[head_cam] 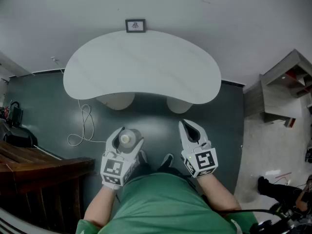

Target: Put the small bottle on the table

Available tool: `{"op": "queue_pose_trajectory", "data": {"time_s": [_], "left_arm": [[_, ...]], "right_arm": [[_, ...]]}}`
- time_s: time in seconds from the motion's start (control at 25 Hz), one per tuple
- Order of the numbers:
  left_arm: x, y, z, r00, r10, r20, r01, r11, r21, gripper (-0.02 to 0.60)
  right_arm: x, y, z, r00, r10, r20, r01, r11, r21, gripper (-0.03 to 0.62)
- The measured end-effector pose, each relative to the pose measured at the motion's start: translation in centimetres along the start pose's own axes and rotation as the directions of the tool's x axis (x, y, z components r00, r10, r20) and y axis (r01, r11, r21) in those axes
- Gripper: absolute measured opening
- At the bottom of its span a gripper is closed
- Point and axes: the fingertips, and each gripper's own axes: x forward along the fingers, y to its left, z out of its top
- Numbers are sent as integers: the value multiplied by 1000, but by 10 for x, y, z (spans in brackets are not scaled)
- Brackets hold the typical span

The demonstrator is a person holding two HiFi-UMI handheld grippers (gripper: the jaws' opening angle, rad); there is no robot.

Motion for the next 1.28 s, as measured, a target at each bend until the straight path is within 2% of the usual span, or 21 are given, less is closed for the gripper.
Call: {"op": "queue_pose_trajectory", "data": {"time_s": [0.28, 0.56, 0.76, 0.92, 1.08, 1.28], "left_arm": [[-12, 9, -1, 999, 33, -11, -33, 999, -13, 345], [-23, 64, -12, 995, 97, -23, -98, 994, -57, 345], [-19, 112, -20, 994, 109, -15, -110, 990, -93, 345], [-12, 151, -15, 995, 103, 1, -103, 992, -70, 345], [-8, 187, -14, 996, 95, 3, -95, 995, -6, 345], [-3, 228, -15, 997, 71, 15, -71, 997, 9, 345]], "right_arm": [[-5, 3, 4, 1000, 10, 17, -11, 998, 62, 3], [27, 17, -1, 1000, 13, -21, -11, 997, 75, 3], [63, 26, 6, 998, -27, -51, 29, 998, 50, 3], [95, 33, 19, 997, -59, -55, 60, 998, 17, 3], [123, 41, 31, 993, -106, -58, 106, 994, 0, 3], [153, 55, 40, 987, -145, -75, 143, 989, -29, 3]]}}
